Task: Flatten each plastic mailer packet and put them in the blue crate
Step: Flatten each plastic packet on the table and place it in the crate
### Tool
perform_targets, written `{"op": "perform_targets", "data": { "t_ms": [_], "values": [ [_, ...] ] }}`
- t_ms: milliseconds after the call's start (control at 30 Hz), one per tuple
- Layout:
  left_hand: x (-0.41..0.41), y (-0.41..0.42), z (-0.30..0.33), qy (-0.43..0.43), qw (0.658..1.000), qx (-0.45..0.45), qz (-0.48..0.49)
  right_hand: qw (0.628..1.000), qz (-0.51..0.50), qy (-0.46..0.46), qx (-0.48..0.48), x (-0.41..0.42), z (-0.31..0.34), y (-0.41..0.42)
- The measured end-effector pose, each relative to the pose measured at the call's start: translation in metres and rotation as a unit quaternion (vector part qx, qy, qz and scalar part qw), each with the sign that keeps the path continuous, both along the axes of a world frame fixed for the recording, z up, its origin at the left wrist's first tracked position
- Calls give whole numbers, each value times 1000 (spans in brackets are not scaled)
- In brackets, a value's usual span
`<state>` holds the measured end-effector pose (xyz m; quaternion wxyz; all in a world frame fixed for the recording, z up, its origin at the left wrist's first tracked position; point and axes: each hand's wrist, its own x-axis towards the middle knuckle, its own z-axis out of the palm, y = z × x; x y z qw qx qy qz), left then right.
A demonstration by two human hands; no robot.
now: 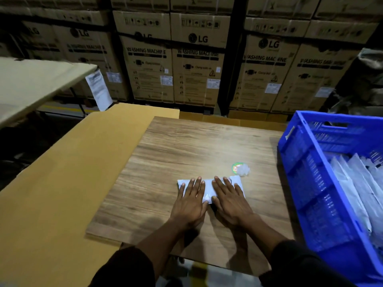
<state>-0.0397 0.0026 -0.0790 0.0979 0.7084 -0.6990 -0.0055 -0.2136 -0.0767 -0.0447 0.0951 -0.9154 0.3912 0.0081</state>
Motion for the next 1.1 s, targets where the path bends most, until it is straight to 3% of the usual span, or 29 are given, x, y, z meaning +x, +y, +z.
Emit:
{"op": "perform_targets", "data": {
  "t_ms": [367,767,1100],
  "values": [
    [-4,2,-22,12,997,-81,5,999,10,0,-49,-11,-34,-3],
    [-2,-1,-33,2,996,-85,9,1000,2,-1,-10,-9,-38,-3],
    [2,-5,-35,14,983,-181,1,999,-3,43,12,-2,-25,-1]
  ]
}}
